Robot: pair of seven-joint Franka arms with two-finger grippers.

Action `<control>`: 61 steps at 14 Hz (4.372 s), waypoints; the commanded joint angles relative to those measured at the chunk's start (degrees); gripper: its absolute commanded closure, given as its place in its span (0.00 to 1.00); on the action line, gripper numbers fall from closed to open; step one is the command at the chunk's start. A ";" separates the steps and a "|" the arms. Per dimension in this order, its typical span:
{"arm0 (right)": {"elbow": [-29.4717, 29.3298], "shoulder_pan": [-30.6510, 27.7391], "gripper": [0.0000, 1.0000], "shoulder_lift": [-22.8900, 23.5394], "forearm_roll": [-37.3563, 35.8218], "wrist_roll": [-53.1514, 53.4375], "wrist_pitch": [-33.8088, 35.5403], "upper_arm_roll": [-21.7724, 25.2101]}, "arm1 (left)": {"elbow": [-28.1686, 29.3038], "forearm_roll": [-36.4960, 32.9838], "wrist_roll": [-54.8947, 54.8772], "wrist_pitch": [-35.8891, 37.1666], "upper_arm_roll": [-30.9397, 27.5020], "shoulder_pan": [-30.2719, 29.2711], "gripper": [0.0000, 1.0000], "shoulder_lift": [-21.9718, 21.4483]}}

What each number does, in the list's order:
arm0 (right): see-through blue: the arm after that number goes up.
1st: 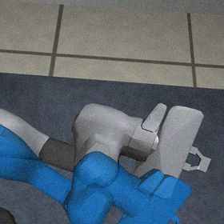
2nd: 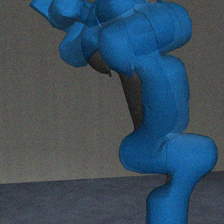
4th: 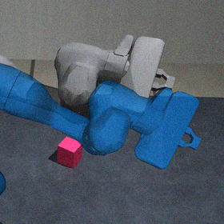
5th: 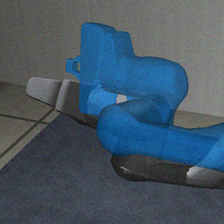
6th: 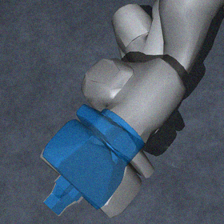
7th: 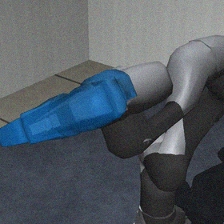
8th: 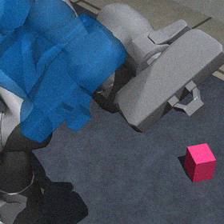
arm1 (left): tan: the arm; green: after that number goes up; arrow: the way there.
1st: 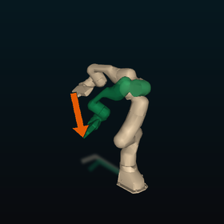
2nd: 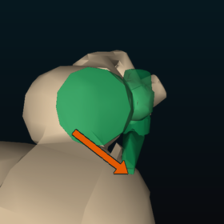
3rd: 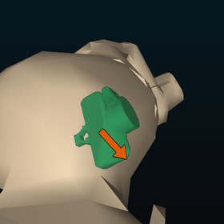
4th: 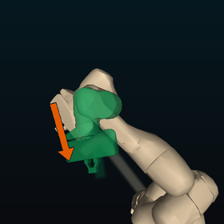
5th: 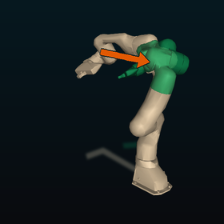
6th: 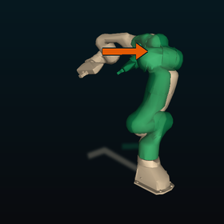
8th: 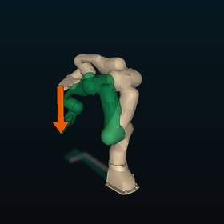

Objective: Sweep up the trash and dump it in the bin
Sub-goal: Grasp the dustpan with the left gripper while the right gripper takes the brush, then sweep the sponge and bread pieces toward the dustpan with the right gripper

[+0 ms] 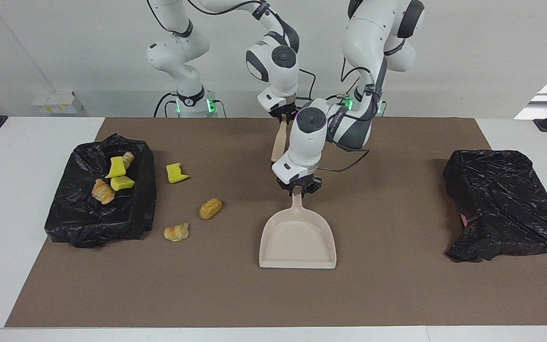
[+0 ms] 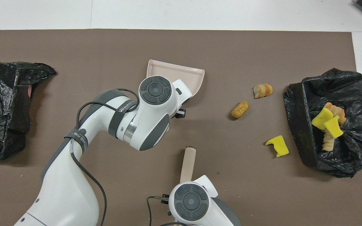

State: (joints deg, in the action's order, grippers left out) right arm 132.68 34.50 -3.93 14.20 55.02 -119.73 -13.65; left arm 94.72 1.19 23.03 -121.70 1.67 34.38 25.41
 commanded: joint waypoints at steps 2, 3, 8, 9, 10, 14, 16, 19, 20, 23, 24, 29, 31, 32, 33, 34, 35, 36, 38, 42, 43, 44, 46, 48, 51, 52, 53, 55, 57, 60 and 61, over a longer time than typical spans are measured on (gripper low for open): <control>5.66 -10.03 1.00 -7.39 -3.91 -0.34 7.72 -0.42 | 0.99 -1.19 -7.08 -0.30 -0.17 -3.61 1.00 -3.43; 5.75 -12.68 1.00 -8.80 -6.18 -2.00 10.54 -0.42 | 0.99 -1.19 -12.16 0.75 -0.17 -5.27 1.00 -4.39; 5.75 -20.78 1.00 -11.18 -22.61 -7.29 21.02 -0.42 | 1.17 -1.10 -49.51 3.13 -0.17 -12.31 1.00 -6.25; 5.75 -21.84 1.00 -11.27 -23.77 -9.12 21.81 -0.42 | 1.34 -1.10 -55.14 3.57 -0.17 -13.36 1.00 -7.03; 5.84 -22.89 1.00 -11.19 -23.87 -12.01 22.34 -0.42 | 1.43 -1.10 -60.94 4.44 -0.17 -13.72 1.00 -7.56; 7.25 -27.81 1.00 -11.45 -27.81 -20.81 23.05 -0.42 | 1.61 -1.10 -83.86 5.50 -0.17 -15.57 1.00 -7.74; 7.25 -29.04 1.00 -11.36 -32.64 -21.44 22.96 -0.42 | 3.27 -1.19 -93.48 6.90 -0.17 -15.40 1.00 -8.79; 8.38 -33.00 1.00 -11.45 -33.45 -27.74 21.56 -0.51 | 11.78 -1.10 -94.66 3.94 0.01 -10.76 1.00 -13.53; 9.69 -34.05 1.00 -11.80 -33.19 -30.91 20.25 -0.33 | 12.59 -1.10 -93.35 3.75 0.00 -9.96 1.00 -13.54; 11.55 -38.97 1.00 -12.42 -32.92 -36.54 15.86 -0.33 | 13.91 -1.10 -86.77 1.99 0.01 -7.85 1.00 -12.49; 11.64 -40.81 1.00 -12.24 -32.75 -38.56 14.71 -0.33 | 13.91 -1.19 -83.44 2.51 0.00 -7.14 1.00 -12.49; 11.20 -39.35 1.00 -9.70 -22.75 -39.64 11.02 -0.59 | 16.37 -1.19 -77.53 2.95 -0.08 -6.26 1.00 -13.45; 8.58 -35.66 1.00 -7.77 -18.18 -39.11 10.31 -0.51 | 16.55 -1.19 -76.21 3.04 -0.08 -5.65 1.00 -13.54; 5.95 -35.21 1.00 -5.41 -16.50 -39.20 9.96 -0.51 | 16.55 -1.19 -75.59 3.22 -0.08 -5.55 1.00 -13.54; 2.36 -33.99 1.00 -1.30 -15.96 -38.68 9.43 -0.68 | 16.73 -1.19 -74.54 3.22 0.00 -5.38 1.00 -13.46; -0.37 -33.45 1.00 2.49 -15.61 -37.54 7.86 -0.68 | 16.99 -1.19 -73.57 3.13 -0.08 -4.59 1.00 -13.54; -2.40 -33.01 1.00 4.26 -15.52 -37.18 6.89 -0.77 | 16.99 -1.19 -73.56 3.04 -0.08 -4.59 1.00 -13.54; -4.68 -32.83 1.00 5.67 -15.43 -37.18 6.53 -0.77 | 16.99 -1.19 -73.56 2.96 -0.08 -4.59 1.00 -13.54; -8.82 -32.92 1.00 8.92 -15.52 -37.44 6.79 -0.86 | 17.08 -1.19 -73.48 2.69 -0.08 -4.50 1.00 -13.54; -12.17 -30.30 1.00 14.12 -12.54 -37.18 5.66 -1.82 | 17.08 -1.19 -73.30 2.78 0.00 -4.59 1.00 -13.45; -12.09 -28.11 1.00 14.13 -11.31 -37.18 5.04 -1.82 | 17.08 -1.19 -73.30 2.69 0.00 -4.50 1.00 -13.45; -12.18 -25.74 1.00 13.86 -9.47 -37.18 5.03 -1.82 | 17.08 -1.19 -73.30 2.78 0.00 -4.59 1.00 -13.45; -12.00 -22.48 1.00 13.25 -6.56 -37.35 5.65 -1.82 | 17.08 -1.27 -73.30 2.78 -0.08 -4.59 1.00 -13.54; -12.09 -18.70 1.00 12.29 -6.47 -37.79 6.09 -1.82 | 17.52 -1.19 -73.30 2.69 0.00 -4.59 1.00 -13.54; -14.45 -17.00 1.00 10.53 -6.47 -37.96 9.67 -1.82 | 17.52 -1.19 -73.30 2.60 -0.08 -4.59 1.00 -13.54; -16.12 -17.53 1.00 10.17 -6.47 -38.40 11.52 -1.30 | 17.52 -1.27 -73.30 2.60 -0.08 -4.59 1.00 -13.54; -18.66 -18.06 1.00 10.26 -6.55 -38.32 13.54 -1.21 | 17.52 -1.27 -73.30 2.60 -0.08 -4.59 1.00 -13.54; -21.14 -18.42 1.00 10.70 -7.70 -38.06 16.10 -1.03 | 17.52 -1.19 -73.30 2.69 -0.08 -4.59 1.00 -13.54; -22.54 -18.51 1.00 10.78 -9.09 -37.71 16.02 -0.68 | 17.52 -1.19 -73.30 2.78 -0.08 -4.67 1.00 -13.54; -23.60 -19.38 1.00 11.75 -16.20 -37.97 14.79 -0.77 | 17.52 -1.27 -73.30 2.69 -0.08 -4.67 1.00 -13.54; -23.52 -20.34 1.00 11.84 -17.61 -38.23 14.09 -0.77 | 17.52 -1.19 -73.30 2.69 -0.08 -4.67 1.00 -13.54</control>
State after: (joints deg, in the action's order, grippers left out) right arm 110.39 16.00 6.78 -0.47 17.78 -104.88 -13.93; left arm 109.84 0.91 -51.15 -117.70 2.14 28.94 13.70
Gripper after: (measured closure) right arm 0.740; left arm 0.678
